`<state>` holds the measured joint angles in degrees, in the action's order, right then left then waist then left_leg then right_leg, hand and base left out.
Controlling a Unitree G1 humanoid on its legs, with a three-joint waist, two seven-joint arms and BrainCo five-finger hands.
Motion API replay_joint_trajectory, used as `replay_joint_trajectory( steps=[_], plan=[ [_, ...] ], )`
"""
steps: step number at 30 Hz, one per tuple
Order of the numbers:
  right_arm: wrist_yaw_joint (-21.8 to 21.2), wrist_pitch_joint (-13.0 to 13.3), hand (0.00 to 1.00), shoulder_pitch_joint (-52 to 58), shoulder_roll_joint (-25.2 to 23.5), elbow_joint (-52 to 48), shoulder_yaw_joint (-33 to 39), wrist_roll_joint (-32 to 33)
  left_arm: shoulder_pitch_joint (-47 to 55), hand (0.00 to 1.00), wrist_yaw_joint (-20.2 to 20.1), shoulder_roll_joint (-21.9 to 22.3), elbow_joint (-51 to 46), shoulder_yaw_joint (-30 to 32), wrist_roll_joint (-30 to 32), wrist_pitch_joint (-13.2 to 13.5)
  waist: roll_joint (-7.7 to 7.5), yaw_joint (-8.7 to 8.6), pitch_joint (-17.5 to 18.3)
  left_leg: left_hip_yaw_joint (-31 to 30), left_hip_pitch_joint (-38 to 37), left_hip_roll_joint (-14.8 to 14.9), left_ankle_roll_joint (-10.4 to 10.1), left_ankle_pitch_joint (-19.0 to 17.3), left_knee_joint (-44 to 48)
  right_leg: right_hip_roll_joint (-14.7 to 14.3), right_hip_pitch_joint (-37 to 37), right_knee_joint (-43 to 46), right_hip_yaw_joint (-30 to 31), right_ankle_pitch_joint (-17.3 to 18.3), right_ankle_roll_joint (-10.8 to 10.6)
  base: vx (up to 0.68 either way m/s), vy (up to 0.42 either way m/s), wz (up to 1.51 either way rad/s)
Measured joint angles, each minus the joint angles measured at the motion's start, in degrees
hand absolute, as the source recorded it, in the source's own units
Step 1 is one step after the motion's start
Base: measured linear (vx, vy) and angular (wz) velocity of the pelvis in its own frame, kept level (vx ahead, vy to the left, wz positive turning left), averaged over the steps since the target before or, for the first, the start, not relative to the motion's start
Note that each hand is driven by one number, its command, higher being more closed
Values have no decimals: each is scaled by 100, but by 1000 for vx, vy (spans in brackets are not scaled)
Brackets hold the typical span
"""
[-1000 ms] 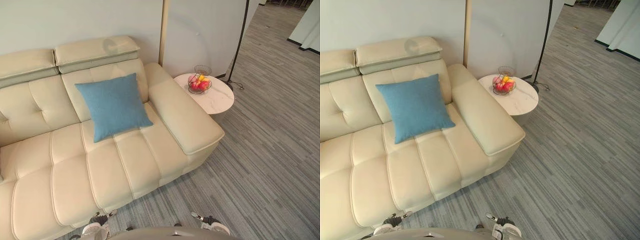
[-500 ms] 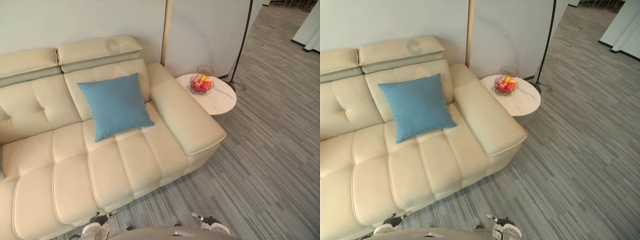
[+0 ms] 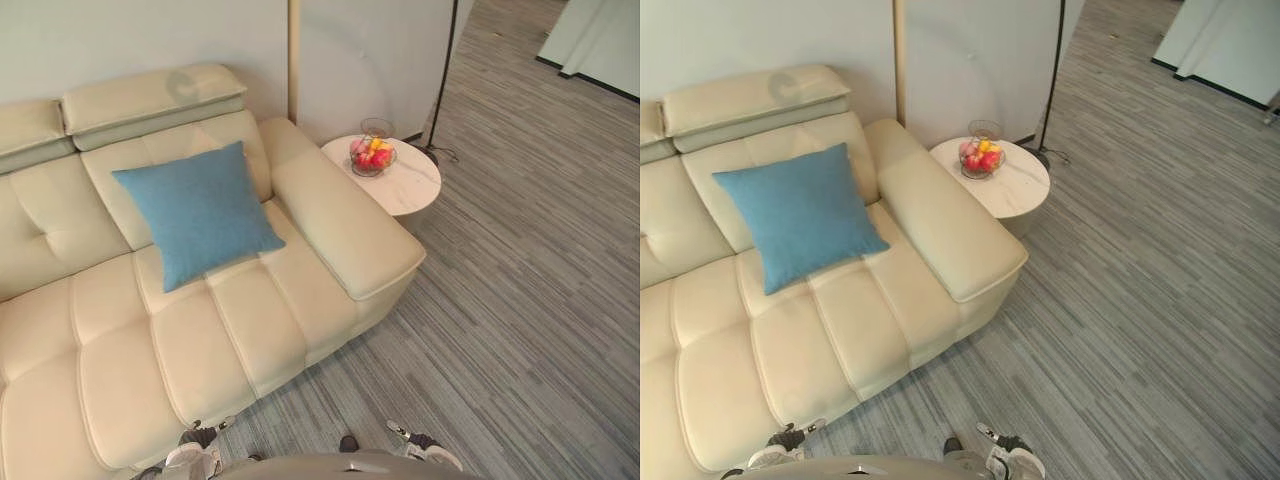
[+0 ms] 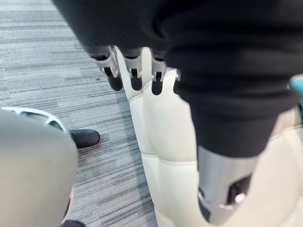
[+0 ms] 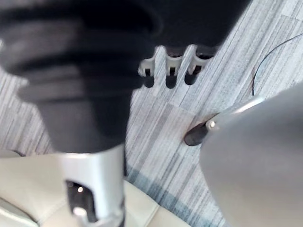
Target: Pick up cushions and gather them together orderly.
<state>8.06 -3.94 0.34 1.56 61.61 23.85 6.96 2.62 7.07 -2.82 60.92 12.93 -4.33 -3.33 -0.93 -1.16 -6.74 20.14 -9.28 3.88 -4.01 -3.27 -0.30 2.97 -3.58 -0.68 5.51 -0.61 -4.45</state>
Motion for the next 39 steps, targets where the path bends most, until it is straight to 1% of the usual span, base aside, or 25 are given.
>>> replay_joint_trajectory(
  steps=[1,2,4,5,6,7,9,11,12,13,15,16,17,20,21,23,25,26,28,30,32,33,36,38,39],
  plan=[
    [1,0,0,-7,1,0,0,0,20,0,-1,3,-3,6,-1,0,-1,6,4,-13,61,9,-15,-49,138,-15,54,16,96,3,-2,9,-41,-66],
    [1,1,0,-51,4,2,0,1,-3,0,-1,20,-20,44,-1,2,-26,39,10,-346,197,-5,18,-72,353,-15,241,104,349,3,-4,35,-77,-88],
    [-1,14,0,-131,53,-4,0,4,-40,0,0,81,-13,38,0,4,69,35,-7,-589,222,11,71,-192,359,-96,447,164,705,-46,-33,39,-69,-110],
    [-2,22,0,-147,70,-20,7,7,-53,0,0,117,-3,39,0,3,161,12,-22,-424,207,62,39,-378,358,-195,597,160,974,-147,-69,9,3,-105],
    [-3,24,0,-150,60,-20,9,7,-59,0,-3,119,2,40,0,2,171,15,-26,-288,192,68,40,-434,360,-226,659,150,1103,-198,-86,-28,45,-156],
    [-4,22,0,-167,37,-24,-15,7,-77,0,1,109,-1,45,7,2,117,43,-57,170,125,53,36,-511,374,-295,788,109,1517,-366,-121,-41,46,-165],
    [-2,24,0,-247,-8,-68,-116,6,-48,0,5,64,-2,54,10,3,57,60,-88,817,25,58,32,-661,473,-412,928,14,1931,-630,-109,-68,34,-183],
    [-2,25,0,-287,-10,-121,-316,5,-39,0,8,68,-59,58,10,12,63,70,-113,1436,23,123,43,-775,593,-511,1117,-158,1895,-1020,62,-60,-14,-169],
    [0,27,0,-288,-47,-222,-344,-1,-42,0,23,70,-127,58,8,17,66,65,-144,1824,30,147,60,-799,641,-465,1205,-217,1253,-872,446,-53,-81,-159],
    [0,31,0,-305,-39,-245,-340,0,-70,0,30,78,-139,55,7,28,106,65,-175,2091,5,181,62,-800,644,-377,1343,-112,544,-674,656,-58,-88,-139],
    [3,43,0,-259,-2,-353,-342,-7,-83,0,30,94,-170,42,8,34,179,57,-219,2427,-95,291,51,-795,672,-84,1560,419,-1068,-401,771,-49,-71,-88],
    [5,49,0,-222,-4,-392,-344,-8,-64,0,31,90,-170,41,9,37,183,45,-222,2497,-153,311,39,-797,697,-3,1559,552,-1518,-325,817,0,-121,-73],
    [6,101,0,-131,19,-439,-370,-13,18,0,31,97,-172,36,8,57,231,37,-239,2622,-311,359,-91,-826,730,219,1521,788,-2427,-251,830,38,-133,-66],
    [11,136,0,-141,141,-434,-548,-42,111,0,26,185,-171,-31,-5,81,349,15,-214,2664,-397,455,-220,-752,622,457,1512,1170,-3729,63,825,68,-138,-60],
    [12,137,0,-153,155,-432,-544,-50,95,0,26,191,-165,-65,-5,82,375,19,-220,2652,-385,461,-223,-751,590,417,1557,1168,-3702,61,817,62,-164,-69],
    [10,123,0,-243,252,-382,-543,-63,62,0,20,218,-143,-172,-3,81,525,50,-263,2540,-413,563,-209,-706,596,46,1653,976,-3325,25,767,26,-170,-91],
    [11,126,0,-285,245,-318,-517,-61,30,0,20,217,-104,-170,-3,75,502,53,-282,2578,-465,637,-223,-612,844,-33,1723,1138,-3162,211,746,40,-152,-107],
    [17,130,0,-289,235,-294,-506,-47,17,0,15,208,-115,-178,-4,78,423,44,-301,2534,-277,946,-231,-652,1771,-8,1732,1347,-3075,361,778,70,-149,-118],
    [20,125,0,-281,242,-208,-509,-37,-28,0,11,239,-136,-194,-4,83,378,40,-313,2214,55,1466,7,-558,3226,-138,1587,1265,-2771,390,809,97,-90,-91],
    [54,109,0,-251,298,-204,-445,-35,-76,0,1,302,-142,-187,-8,89,450,40,-339,1716,345,1559,201,-621,3960,-289,1431,1189,-2541,416,849,116,-35,-66],
    [83,90,0,-185,299,-159,-284,16,-78,0,4,315,-195,-167,-66,113,463,108,-357,861,848,1209,86,-1041,4324,-431,1210,1117,-2123,433,867,158,4,-78],
    [83,90,0,-180,299,-137,-280,47,-79,0,5,317,-211,-167,-90,121,453,132,-364,755,920,1120,50,-1094,4296,-444,1161,1090,-2053,434,866,95,34,-73],
    [85,87,0,-122,270,-146,-214,61,-67,0,11,313,-345,-141,-135,125,426,197,-383,412,1302,874,124,-1194,3560,-507,950,959,-1634,425,850,106,56,-75],
    [86,96,0,-27,206,-252,-135,73,-52,0,16,365,-427,-44,-164,126,426,272,-382,19,1404,755,100,-1179,2949,-548,934,963,-1393,418,822,75,85,-75],
    [86,97,0,-11,188,-283,-113,135,-54,0,24,393,-450,44,-169,128,421,303,-384,-423,1471,614,52,-1148,2544,-566,943,968,-1222,407,796,95,139,-85]
  ],
)
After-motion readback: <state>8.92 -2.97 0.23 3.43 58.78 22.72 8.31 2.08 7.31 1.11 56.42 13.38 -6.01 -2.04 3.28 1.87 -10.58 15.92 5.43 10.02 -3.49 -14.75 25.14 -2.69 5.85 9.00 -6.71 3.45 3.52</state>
